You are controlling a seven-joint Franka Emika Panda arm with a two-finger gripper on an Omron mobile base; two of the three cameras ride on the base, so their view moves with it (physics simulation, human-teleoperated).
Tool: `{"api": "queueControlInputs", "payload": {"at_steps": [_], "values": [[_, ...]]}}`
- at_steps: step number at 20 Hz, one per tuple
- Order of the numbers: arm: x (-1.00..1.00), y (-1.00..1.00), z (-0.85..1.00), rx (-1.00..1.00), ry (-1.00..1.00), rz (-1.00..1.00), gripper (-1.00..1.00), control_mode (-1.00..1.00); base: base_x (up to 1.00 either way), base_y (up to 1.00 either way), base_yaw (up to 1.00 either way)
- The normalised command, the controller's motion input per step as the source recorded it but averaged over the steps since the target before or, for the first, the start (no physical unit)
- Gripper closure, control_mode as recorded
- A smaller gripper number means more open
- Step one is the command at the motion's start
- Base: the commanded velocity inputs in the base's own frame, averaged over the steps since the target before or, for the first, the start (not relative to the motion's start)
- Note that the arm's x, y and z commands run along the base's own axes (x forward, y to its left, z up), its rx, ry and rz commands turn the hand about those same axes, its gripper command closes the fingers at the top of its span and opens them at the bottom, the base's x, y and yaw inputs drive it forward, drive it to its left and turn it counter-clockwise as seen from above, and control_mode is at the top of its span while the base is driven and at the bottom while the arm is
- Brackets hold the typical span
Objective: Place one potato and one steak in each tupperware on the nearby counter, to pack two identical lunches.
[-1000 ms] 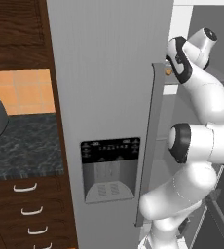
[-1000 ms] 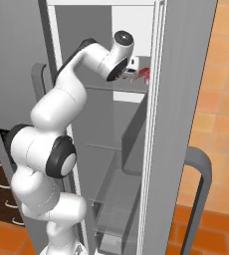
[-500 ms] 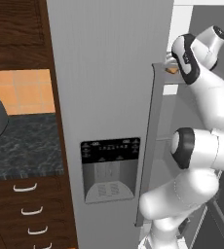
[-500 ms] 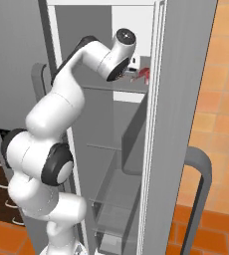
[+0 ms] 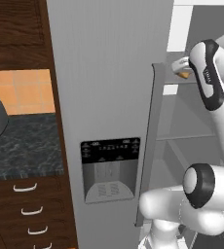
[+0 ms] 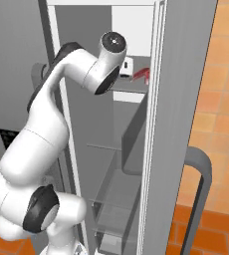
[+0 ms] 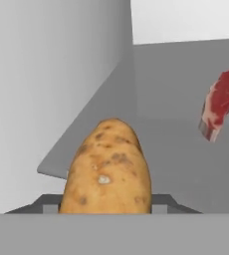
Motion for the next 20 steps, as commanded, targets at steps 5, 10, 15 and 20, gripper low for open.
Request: {"api": "queueControlInputs", "payload": {"at_steps": [5,10,15,20], "values": [[-1.0,0.17,0.02,-0.15,0.0,-0.09,1.0,-1.0,0.0,0.0,0.0],[-1.0,0.09,-0.06,-0.15,0.01,-0.13,1.0,-1.0,0.0,0.0,0.0],[-1.0,0.11,-0.19,-0.06,0.0,-0.13,1.0,-1.0,0.0,0.0,0.0],[-1.0,0.54,-0.28,-0.02,0.0,-0.08,1.0,-1.0,0.0,0.0,0.0]]}}
